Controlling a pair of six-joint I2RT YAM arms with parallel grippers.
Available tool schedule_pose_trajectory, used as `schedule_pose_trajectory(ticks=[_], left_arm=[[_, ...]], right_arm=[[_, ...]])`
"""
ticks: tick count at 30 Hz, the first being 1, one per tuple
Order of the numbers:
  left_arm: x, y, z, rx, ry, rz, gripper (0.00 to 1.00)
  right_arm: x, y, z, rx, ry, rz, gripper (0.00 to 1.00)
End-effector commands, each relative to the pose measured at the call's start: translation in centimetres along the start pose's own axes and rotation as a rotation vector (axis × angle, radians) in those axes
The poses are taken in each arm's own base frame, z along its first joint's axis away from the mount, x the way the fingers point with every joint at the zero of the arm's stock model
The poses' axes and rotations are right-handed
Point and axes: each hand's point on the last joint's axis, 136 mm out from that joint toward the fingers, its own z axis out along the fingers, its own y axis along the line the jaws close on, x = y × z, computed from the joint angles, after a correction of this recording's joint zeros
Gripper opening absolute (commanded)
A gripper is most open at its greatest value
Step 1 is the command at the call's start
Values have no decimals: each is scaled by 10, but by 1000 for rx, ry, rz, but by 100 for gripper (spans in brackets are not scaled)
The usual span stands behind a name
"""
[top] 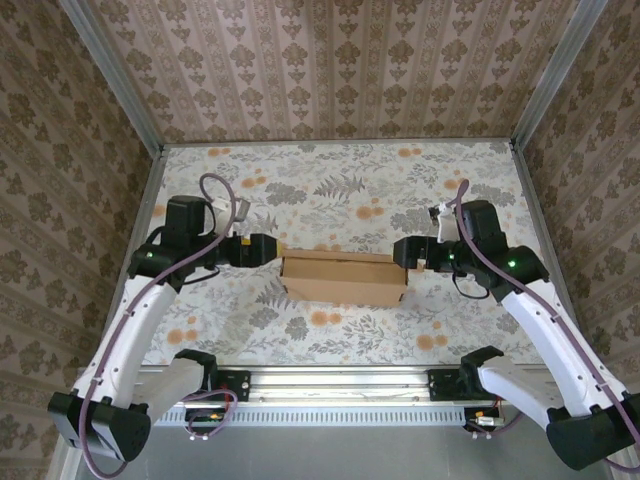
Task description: Fold the paper box
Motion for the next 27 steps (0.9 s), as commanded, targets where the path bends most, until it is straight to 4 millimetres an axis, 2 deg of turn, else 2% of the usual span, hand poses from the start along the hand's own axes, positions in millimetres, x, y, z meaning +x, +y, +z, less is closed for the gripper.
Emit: schedule_pose_trajectory(ticks=[1,3,5,12,20,27], left_arm=[[11,-5,3,15,72,118,85],[11,4,8,-37,98,152,85],[12,6,14,-51,130,175,80],[11,15,28,-96,193,220,58],[13,12,31,-89,216,236,35],[15,7,33,-83,233,234,22]], right_arm=[[9,-3,-12,24,4,-66,88],[11,-4,-14,31,13,-80,83],[14,-6,-12,42,31,-92,79],[17,-7,-5,68,74,-131,66],[18,-14,-1,138,87,-159,50],[11,-13,1,153,79,-179,36]])
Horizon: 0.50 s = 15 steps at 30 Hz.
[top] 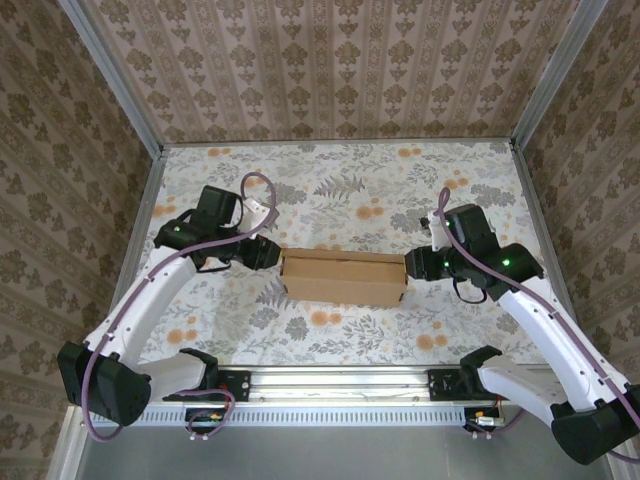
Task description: Fold the paper box
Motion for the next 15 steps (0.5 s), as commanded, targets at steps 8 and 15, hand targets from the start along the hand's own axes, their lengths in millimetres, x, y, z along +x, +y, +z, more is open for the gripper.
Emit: schedule_pose_trajectory(ticks=[8,15], left_arm=[[-6,-9,-5,1,24,-37,10],[-1,-16,0,21,54,-110,4]], right_arm=[[1,4,4,54,35,-48,22],[3,3,4,81,40,-18,12]])
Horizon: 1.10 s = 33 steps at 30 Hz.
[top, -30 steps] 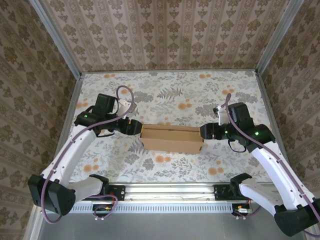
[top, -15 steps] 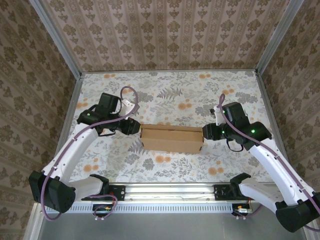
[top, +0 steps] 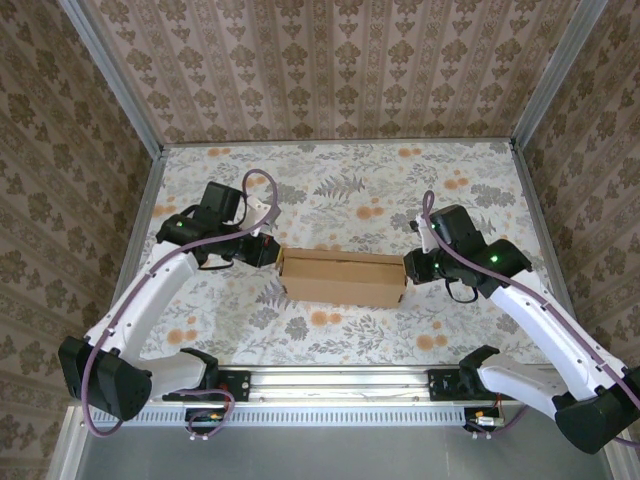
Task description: Fold the paper box
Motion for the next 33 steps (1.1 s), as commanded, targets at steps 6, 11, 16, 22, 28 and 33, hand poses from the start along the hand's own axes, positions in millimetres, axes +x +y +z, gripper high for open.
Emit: schedule_pose_trajectory(ticks=[6,11,16,22,28,33], left_arm=[[6,-12,6,32,33,-99,2],[10,-13,12,39,30,-144,2],[14,-12,18,46,10,-181,2],[23,-8,20,21,5,-181,2],[31,-7,20,7,15,-175,2],[40,-6,21,-11,36,-160,2]], right_arm=[[-3,0,-7,16,0,58,7],[0,4,-5,-1,6,73,4],[10,4,1,-6,18,84,3],[16,2,4,4,23,92,2],[21,0,7,12,12,103,1],[23,-2,8,21,5,140,0]])
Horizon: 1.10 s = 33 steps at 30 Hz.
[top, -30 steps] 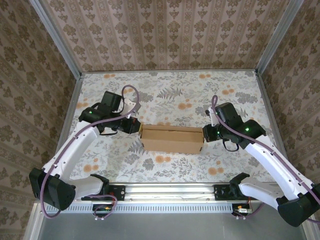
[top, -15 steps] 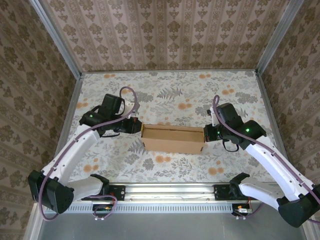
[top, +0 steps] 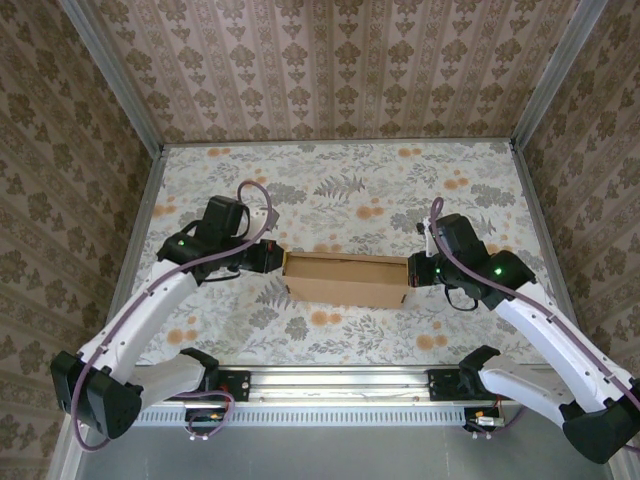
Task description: Fold the paper box
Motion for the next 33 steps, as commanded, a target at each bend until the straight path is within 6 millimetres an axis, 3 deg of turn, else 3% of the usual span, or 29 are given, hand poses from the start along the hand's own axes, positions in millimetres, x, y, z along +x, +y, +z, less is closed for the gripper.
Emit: schedule_pose_trajectory(ticks=[1,8,17,25,33], left_arm=[[33,9,11,-30,117,-33,2],[41,8,15,-44,134,-11,1],[45,7,20,-39,140,-10,0],[48,8,20,-47,141,-3,0],[51,11,17,-62,142,-1,0]], right_arm=[[18,0,8,-2,64,50,0],[7,15,1,-70,49,168,0],[11,20,10,-103,61,272,0],[14,13,9,-70,53,259,0],[38,-13,14,29,66,96,0]])
